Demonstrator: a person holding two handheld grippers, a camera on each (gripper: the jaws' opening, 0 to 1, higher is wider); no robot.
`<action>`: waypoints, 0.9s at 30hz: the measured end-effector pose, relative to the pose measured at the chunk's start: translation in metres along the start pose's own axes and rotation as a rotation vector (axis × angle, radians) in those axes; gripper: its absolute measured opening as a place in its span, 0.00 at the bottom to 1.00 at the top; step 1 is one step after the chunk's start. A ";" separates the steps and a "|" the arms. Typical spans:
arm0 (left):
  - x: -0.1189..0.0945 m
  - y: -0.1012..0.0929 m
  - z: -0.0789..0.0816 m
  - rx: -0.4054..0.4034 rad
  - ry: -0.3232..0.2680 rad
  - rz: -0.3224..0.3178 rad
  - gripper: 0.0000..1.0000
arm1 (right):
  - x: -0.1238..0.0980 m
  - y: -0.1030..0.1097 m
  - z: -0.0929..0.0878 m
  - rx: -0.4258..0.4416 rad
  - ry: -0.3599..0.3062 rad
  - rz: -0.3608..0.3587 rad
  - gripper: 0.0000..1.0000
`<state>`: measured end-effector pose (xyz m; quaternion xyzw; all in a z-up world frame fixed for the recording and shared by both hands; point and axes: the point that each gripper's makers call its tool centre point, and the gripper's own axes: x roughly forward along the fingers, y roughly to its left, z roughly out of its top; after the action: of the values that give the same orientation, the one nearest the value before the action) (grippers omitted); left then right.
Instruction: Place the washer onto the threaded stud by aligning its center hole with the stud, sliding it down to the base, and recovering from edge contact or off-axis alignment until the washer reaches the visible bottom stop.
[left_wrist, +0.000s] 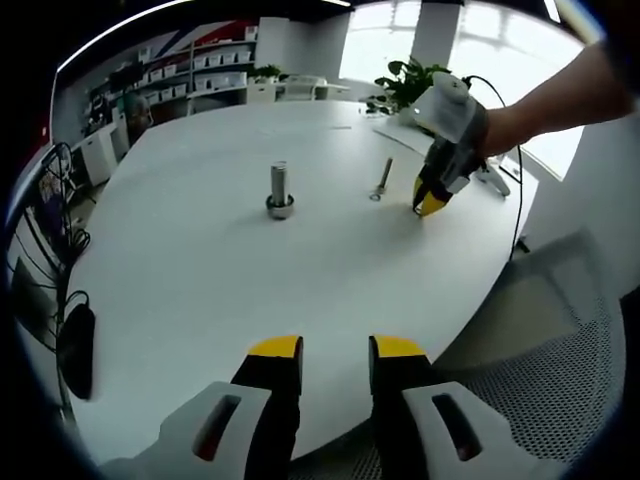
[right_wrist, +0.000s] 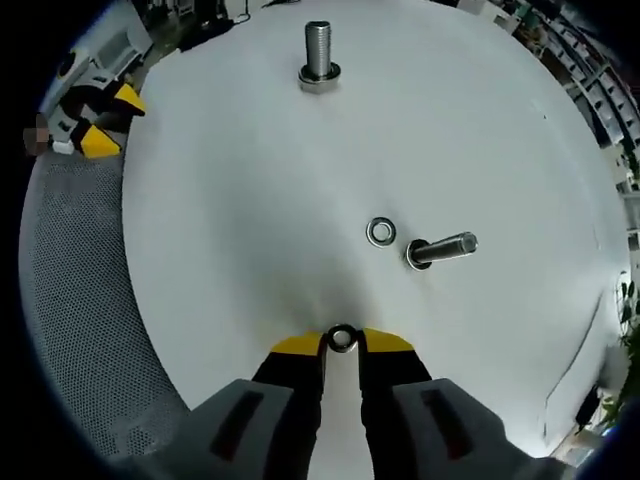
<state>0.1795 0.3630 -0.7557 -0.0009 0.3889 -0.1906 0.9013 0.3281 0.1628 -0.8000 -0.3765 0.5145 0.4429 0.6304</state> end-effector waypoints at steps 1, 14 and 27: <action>0.000 0.000 0.000 -0.003 0.000 0.000 0.24 | 0.000 0.000 0.000 -0.014 -0.001 0.000 0.15; -0.001 0.000 0.001 -0.008 -0.005 0.001 0.24 | -0.001 -0.001 0.001 0.048 -0.085 -0.053 0.14; -0.001 0.000 0.001 -0.002 -0.008 0.000 0.24 | -0.002 -0.002 0.002 0.031 -0.111 -0.070 0.13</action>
<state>0.1797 0.3634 -0.7539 -0.0024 0.3856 -0.1902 0.9028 0.3305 0.1636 -0.7973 -0.3591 0.4723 0.4326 0.6788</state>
